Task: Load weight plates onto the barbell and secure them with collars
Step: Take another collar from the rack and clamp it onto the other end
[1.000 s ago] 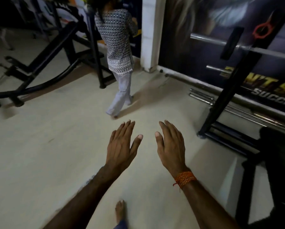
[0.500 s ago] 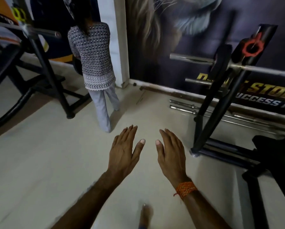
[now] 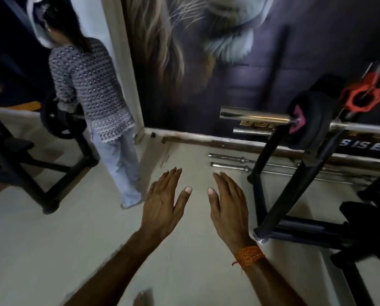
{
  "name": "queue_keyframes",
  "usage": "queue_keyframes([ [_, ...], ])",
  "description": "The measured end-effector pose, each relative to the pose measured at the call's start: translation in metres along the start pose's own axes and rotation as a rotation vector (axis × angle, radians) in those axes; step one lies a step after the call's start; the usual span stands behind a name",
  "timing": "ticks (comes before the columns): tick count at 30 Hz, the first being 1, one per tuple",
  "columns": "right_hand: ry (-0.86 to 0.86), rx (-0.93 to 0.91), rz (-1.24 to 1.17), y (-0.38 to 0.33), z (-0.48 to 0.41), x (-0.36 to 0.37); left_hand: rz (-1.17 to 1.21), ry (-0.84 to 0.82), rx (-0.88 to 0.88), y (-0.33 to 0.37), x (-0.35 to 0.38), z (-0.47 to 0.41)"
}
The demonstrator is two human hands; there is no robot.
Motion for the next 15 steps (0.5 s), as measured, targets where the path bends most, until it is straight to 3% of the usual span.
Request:
queue_keyframes([
  [7, 0.243, 0.162, 0.087, -0.018, -0.098, 0.023, 0.105, -0.127, 0.236, -0.026, 0.008, -0.153],
  [15, 0.460, 0.323, 0.211, -0.005, -0.185, 0.001, 0.207, -0.228, 0.582, 0.024, 0.030, -0.298],
])
Point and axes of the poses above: each hand's wrist, its own z-axis away from the middle knuckle, its own x-axis out of the palm, y = z × x, the point moved 6 cm from there along -z, towards the middle knuckle, and after that the axes turned 1 degree about -z, right-handed, at the moved point
